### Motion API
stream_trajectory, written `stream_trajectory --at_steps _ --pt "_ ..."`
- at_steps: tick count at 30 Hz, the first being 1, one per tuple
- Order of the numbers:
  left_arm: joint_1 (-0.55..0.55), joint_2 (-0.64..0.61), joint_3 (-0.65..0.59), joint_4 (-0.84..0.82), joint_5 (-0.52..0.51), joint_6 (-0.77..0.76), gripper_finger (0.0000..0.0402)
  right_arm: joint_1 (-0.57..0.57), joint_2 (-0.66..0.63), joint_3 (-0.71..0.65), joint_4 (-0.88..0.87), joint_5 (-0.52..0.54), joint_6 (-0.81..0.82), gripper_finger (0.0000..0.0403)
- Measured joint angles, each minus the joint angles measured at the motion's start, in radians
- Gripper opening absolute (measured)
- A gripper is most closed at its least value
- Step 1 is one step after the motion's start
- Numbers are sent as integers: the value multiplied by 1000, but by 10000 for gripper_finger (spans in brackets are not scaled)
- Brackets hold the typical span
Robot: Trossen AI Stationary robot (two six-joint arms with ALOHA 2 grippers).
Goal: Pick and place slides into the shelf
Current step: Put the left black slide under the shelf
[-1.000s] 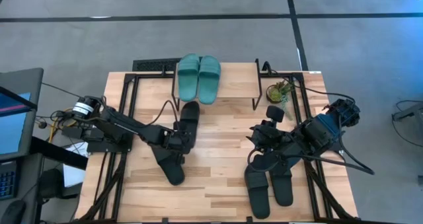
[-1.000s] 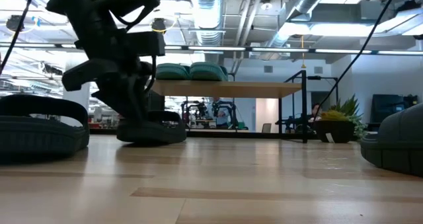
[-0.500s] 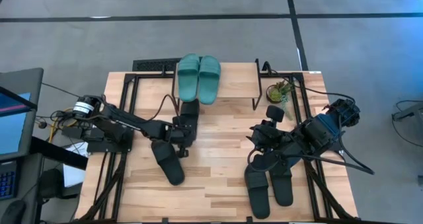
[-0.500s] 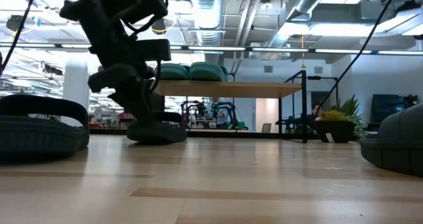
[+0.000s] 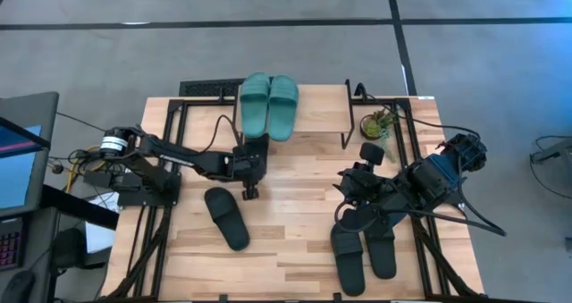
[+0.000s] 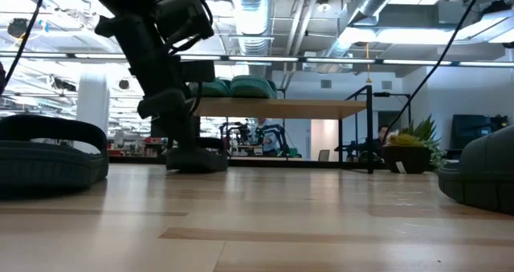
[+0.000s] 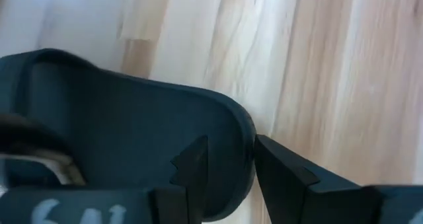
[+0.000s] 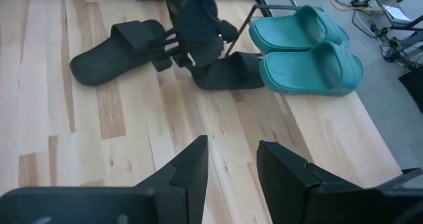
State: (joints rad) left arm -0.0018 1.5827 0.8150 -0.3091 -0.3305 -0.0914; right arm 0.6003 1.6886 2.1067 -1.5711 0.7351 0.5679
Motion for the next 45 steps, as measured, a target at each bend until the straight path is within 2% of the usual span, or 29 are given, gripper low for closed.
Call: stream_trajectory --at_steps 9,15,23,31,34,40,45 --pt "19 113 8 66 22 12 112 -2 0 0 0 0 0 118" --pt "1 105 5 63 -25 15 112 2 0 0 0 -1 7 118" --pt "3 93 5 60 -35 21 110 2 0 1 0 -1 1 118" --pt "1 93 7 55 -32 26 45 2 0 0 0 -1 1 118" --pt "2 93 25 37 -34 49 33 2 0 0 0 -1 6 118" --pt "2 93 72 5 -98 100 50 2 0 0 0 -1 7 118" --pt "11 93 77 -10 -94 115 78 2 0 0 0 -1 7 118"
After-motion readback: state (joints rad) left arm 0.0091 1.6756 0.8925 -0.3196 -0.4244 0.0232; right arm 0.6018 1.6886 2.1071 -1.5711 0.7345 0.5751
